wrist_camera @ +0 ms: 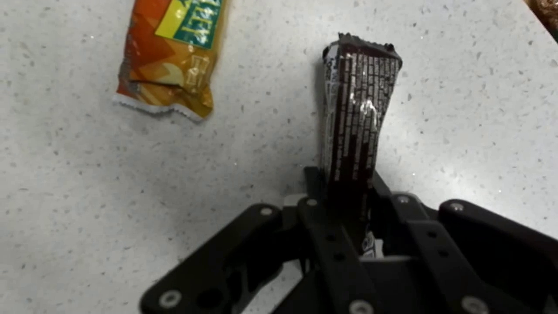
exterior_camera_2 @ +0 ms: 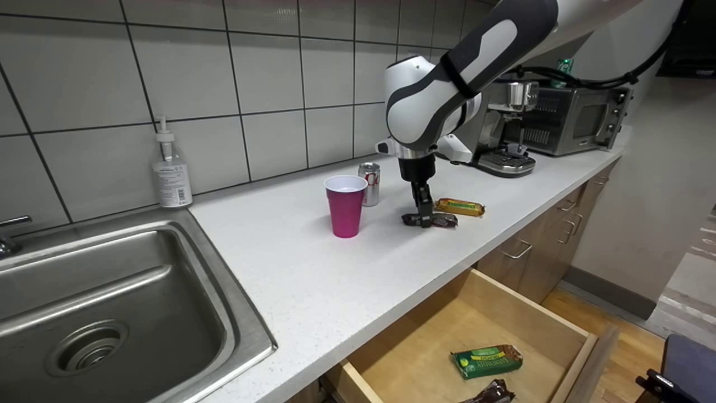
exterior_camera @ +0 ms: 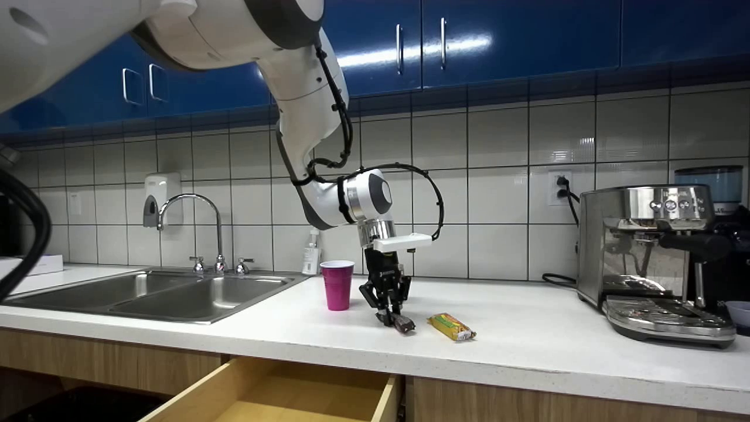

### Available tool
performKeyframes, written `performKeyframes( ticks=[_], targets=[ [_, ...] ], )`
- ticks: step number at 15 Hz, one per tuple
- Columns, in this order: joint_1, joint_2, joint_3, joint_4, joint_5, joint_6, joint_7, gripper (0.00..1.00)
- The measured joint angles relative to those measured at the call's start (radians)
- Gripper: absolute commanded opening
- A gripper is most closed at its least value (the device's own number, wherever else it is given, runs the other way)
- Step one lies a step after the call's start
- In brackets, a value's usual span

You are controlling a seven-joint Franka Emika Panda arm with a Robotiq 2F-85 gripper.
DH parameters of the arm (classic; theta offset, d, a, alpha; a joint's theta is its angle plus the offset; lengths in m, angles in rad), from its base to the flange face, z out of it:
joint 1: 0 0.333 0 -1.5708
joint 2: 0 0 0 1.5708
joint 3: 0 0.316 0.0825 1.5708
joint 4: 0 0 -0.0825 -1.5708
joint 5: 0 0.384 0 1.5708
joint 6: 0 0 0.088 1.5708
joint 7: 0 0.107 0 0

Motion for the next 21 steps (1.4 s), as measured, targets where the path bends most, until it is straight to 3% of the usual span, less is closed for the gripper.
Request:
performKeyframes(
  ticks=[1, 11, 21],
  targets=[
    [0.0, 0.0, 0.0, 0.0, 0.0, 0.0, 0.0, 0.02],
    [0.008, -0.04, 0.011, -0.046, -0.002, 0.025, -0.004, 0.04],
    [0.07, -0.296, 0.014, -0.398, -0.015, 0.082, 0.001, 0.04]
  ],
)
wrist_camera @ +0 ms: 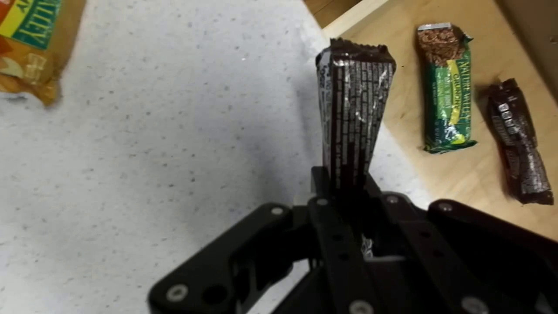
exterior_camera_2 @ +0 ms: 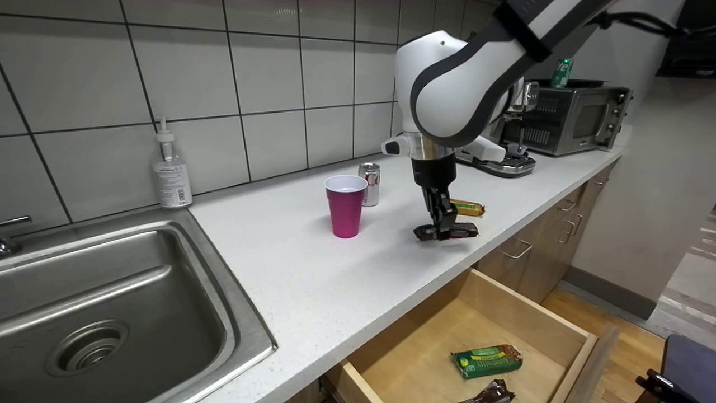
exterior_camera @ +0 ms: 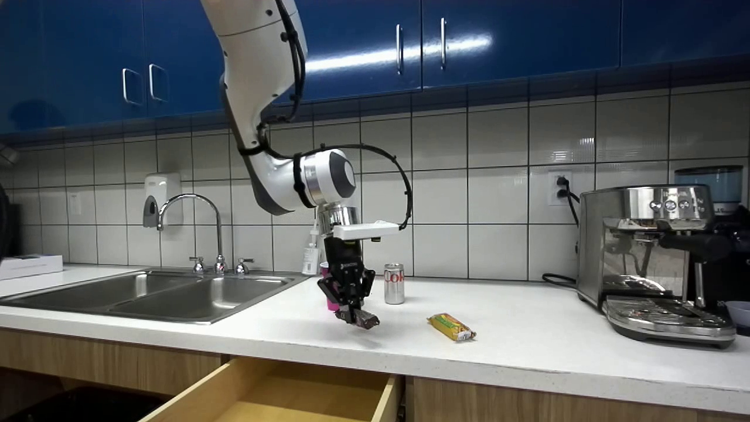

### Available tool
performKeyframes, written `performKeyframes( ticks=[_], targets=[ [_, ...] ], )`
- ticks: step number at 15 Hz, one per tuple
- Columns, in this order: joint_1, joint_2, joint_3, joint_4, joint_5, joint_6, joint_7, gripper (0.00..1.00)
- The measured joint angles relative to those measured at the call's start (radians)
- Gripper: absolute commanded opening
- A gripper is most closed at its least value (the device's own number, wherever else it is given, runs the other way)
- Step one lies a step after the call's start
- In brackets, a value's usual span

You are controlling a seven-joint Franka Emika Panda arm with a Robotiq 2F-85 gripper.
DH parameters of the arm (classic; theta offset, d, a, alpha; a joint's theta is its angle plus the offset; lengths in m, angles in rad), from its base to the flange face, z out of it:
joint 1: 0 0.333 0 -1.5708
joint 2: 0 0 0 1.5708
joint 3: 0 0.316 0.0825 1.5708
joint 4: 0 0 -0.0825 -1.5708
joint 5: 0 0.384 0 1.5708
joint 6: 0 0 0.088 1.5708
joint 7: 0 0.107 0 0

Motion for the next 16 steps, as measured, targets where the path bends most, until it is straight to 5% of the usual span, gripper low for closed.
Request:
performKeyframes(
  ticks=[9, 16],
  targets=[
    [0.056, -0.255, 0.001, -0.346, -0.052, 0.047, 0.036, 0.04],
    [0.106, -0.296, 0.025, -0.479, -0.112, 0.096, 0.12, 0.04]
  ],
)
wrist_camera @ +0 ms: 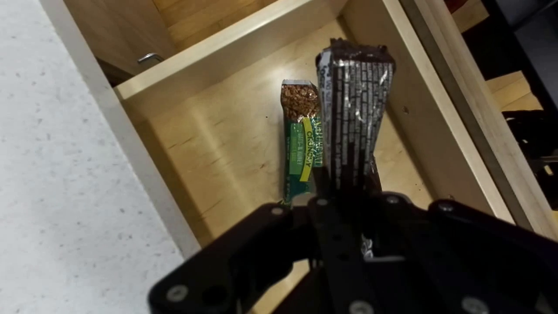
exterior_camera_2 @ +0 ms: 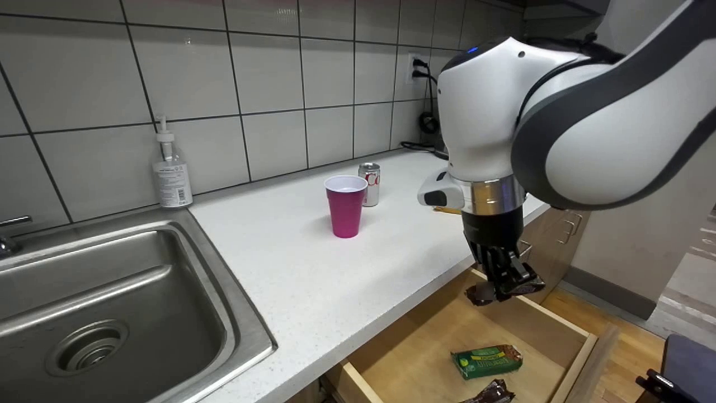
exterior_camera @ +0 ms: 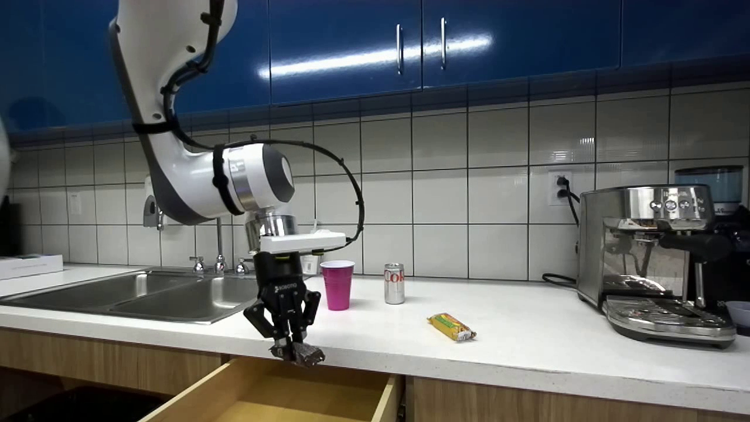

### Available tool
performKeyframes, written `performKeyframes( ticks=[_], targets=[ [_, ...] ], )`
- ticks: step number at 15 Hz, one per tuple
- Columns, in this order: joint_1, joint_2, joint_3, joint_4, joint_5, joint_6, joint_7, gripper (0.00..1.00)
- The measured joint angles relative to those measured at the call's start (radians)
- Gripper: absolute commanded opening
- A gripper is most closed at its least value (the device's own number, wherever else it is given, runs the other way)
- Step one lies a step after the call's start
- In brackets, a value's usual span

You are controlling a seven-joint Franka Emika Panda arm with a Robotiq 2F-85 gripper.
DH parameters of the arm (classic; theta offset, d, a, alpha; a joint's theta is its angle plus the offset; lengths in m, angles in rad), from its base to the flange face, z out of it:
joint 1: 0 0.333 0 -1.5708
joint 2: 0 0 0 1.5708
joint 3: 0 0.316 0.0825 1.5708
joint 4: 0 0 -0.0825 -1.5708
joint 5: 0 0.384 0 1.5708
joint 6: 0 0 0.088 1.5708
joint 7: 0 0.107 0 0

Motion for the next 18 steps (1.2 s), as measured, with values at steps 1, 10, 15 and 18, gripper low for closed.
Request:
performKeyframes(
  ticks=[1, 10, 15, 18],
  targets=[
    [0.006, 0.002, 0.003, -0.01, -0.008, 0.01, 0.012, 0.04],
    [0.038, 0.061, 0.022, -0.036, -0.114, 0.091, 0.107, 0.04],
    [0.053, 0.103, 0.026, -0.037, -0.165, 0.122, 0.15, 0.56],
    [0.055, 0.116, 0.026, -0.037, -0.173, 0.126, 0.162, 0.8]
  ],
)
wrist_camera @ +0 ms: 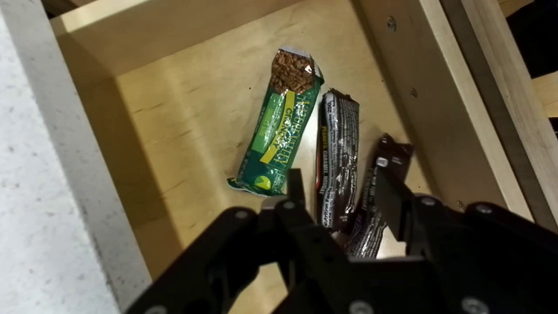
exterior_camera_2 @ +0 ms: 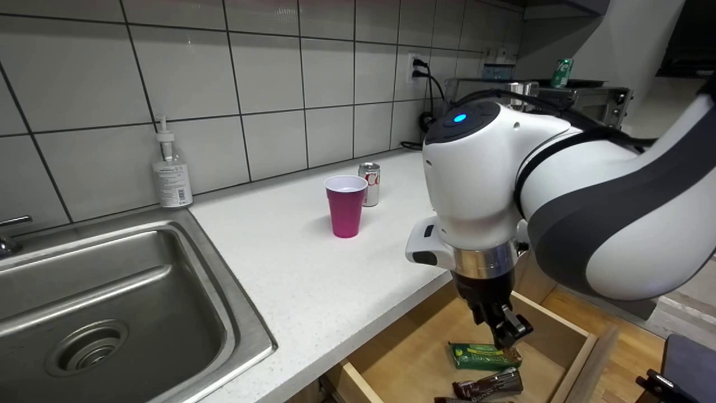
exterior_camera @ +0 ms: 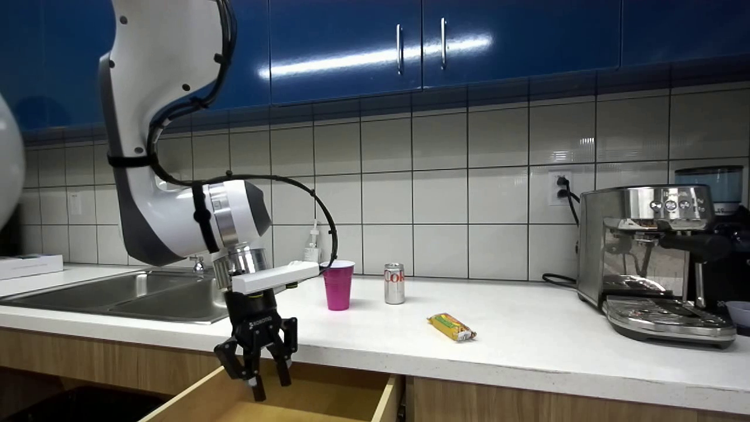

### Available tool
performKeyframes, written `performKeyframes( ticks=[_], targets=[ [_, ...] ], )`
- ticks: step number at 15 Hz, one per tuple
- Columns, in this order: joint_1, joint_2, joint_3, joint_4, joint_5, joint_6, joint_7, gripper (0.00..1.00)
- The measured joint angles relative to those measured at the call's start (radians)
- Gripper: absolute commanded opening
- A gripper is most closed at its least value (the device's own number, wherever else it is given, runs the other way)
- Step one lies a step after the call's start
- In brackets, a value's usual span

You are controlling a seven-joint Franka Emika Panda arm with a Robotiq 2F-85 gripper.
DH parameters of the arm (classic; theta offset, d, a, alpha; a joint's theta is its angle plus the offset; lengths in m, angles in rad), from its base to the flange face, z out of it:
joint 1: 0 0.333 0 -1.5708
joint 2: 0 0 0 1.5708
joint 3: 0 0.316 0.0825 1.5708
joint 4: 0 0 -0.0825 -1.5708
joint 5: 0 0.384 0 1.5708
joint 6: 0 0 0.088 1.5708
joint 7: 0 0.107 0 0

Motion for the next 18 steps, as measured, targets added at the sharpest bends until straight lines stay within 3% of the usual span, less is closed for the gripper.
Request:
performKeyframes(
  ticks=[3, 12, 18],
  targets=[
    [0.0, -0.001, 0.0, 0.0, 0.0, 0.001, 0.005, 0.99],
    [-0.044, -0.1, -0.027, 0.006, 0.027, -0.005, 0.006, 1.0],
    [-0.093, -0.111, -0.076, 0.073, 0.031, -0.009, 0.003, 1.0]
  ],
)
